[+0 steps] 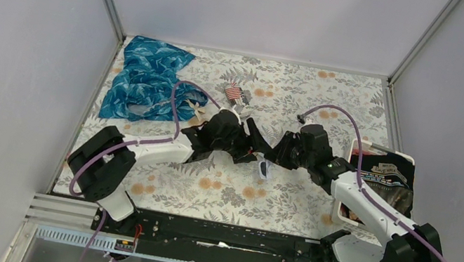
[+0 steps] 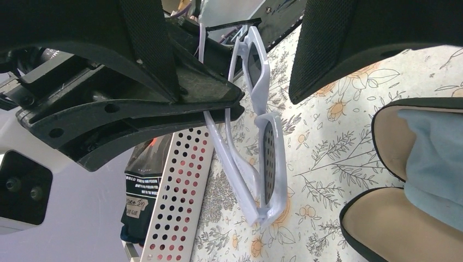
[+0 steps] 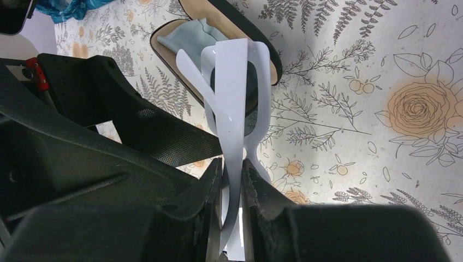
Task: Organize the sunglasses
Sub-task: Pick up the sunglasses from the center of the board.
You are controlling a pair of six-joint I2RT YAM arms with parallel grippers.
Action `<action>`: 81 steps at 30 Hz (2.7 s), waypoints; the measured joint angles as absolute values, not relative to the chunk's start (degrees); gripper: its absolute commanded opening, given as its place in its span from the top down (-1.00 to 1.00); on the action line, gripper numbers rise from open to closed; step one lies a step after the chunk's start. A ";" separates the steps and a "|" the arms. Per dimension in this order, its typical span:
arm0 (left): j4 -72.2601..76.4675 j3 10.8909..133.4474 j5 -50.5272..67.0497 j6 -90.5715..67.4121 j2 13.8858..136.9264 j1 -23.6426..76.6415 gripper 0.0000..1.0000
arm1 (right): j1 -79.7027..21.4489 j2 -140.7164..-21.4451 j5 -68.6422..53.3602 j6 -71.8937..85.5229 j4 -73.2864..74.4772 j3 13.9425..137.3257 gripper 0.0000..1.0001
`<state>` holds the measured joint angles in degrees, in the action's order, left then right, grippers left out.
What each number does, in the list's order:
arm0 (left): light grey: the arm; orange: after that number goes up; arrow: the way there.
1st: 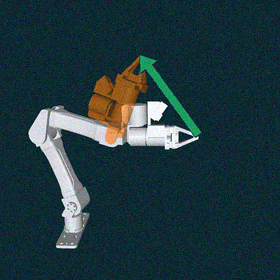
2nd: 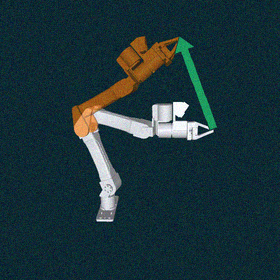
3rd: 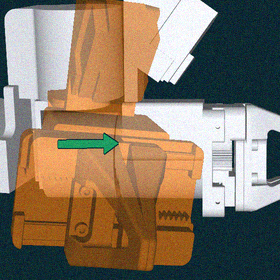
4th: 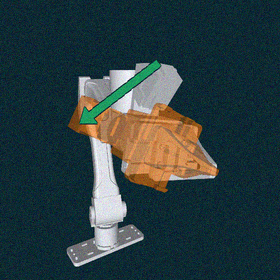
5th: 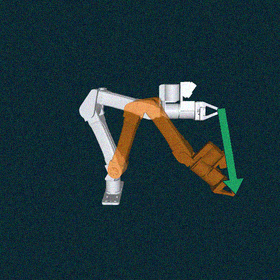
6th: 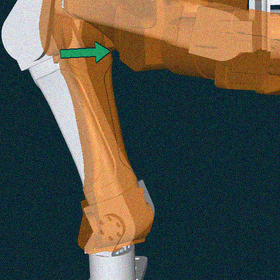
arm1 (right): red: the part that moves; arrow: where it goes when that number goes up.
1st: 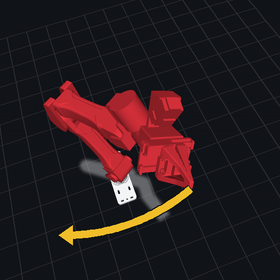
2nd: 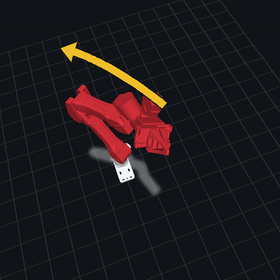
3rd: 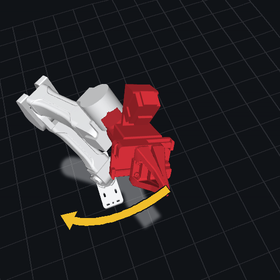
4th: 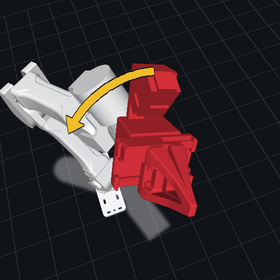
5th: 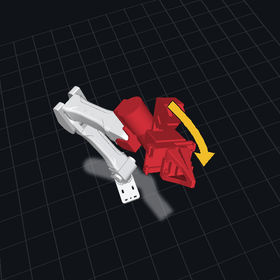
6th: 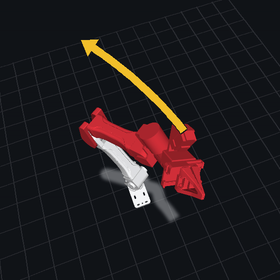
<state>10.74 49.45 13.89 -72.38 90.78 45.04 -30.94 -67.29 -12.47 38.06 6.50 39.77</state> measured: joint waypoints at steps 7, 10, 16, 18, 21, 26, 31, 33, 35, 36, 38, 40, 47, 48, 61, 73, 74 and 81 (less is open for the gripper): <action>10.50 48.05 10.68 -74.13 88.62 45.34 -0.58 | -30.96 -66.52 -13.08 38.50 6.33 39.77 1.00; 10.09 48.03 8.56 -74.67 87.53 45.34 -0.63 | -30.96 -66.35 -13.23 38.79 5.34 39.77 1.00; 9.61 48.03 6.50 -75.37 87.05 45.32 -0.65 | -31.24 -65.93 -14.76 38.98 4.14 39.77 1.00; 9.67 48.03 6.35 -75.92 87.05 45.32 -0.65 | -31.24 -65.87 -14.79 38.98 3.95 39.77 1.00; 9.67 48.03 6.15 -76.62 87.05 45.32 -0.65 | -31.24 -65.73 -15.16 39.03 3.97 39.77 1.00; 9.65 48.03 5.78 -77.47 87.05 45.32 -0.65 | -31.24 -65.30 -15.79 39.13 3.97 39.77 1.00; 9.65 48.03 5.43 -77.73 87.05 45.32 -0.56 | -31.24 -64.88 -16.05 39.35 3.95 39.77 1.00; 9.65 48.05 5.41 -77.71 87.11 45.32 -0.51 | -31.24 -64.86 -16.08 39.38 3.95 39.77 1.00; 9.69 48.07 5.45 -77.71 87.44 45.32 -0.45 | -31.24 -64.86 -16.14 39.42 3.92 39.77 1.00; 9.69 48.07 5.43 -77.73 87.53 45.32 -0.43 | -31.24 -64.86 -16.16 39.48 3.90 39.77 1.00; 9.74 48.07 5.50 -77.71 88.01 45.36 -0.42 | -31.24 -64.86 -16.19 39.55 3.90 39.77 1.00; 9.76 48.07 5.52 -77.71 88.47 45.41 -0.42 | -31.24 -64.86 -16.19 39.59 3.84 39.77 1.00; 9.85 49.23 5.54 -77.67 89.49 45.74 -0.20 | -31.24 -64.86 -16.29 40.01 3.27 39.68 1.00; 9.85 49.41 5.58 -77.67 89.54 45.80 -0.16 | -31.24 -64.88 -16.45 40.03 3.29 39.66 1.00; 10.24 50.78 6.15 -77.32 90.80 46.15 0.42 | -31.24 -64.99 -16.73 40.42 3.14 39.42 0.93; 6.13 52.99 4.80 -74.94 91.44 46.00 0.56 | -31.38 -64.86 -15.55 40.40 5.13 39.48 -0.60; 4.25 54.04 4.27 -73.91 91.44 46.00 0.56 | -31.40 -64.64 -14.81 40.18 5.89 39.70 -0.63; -8.32 63.77 -0.67 -62.70 91.44 45.30 0.53 | -31.29 -57.87 -5.85 37.54 12.58 43.33 -0.72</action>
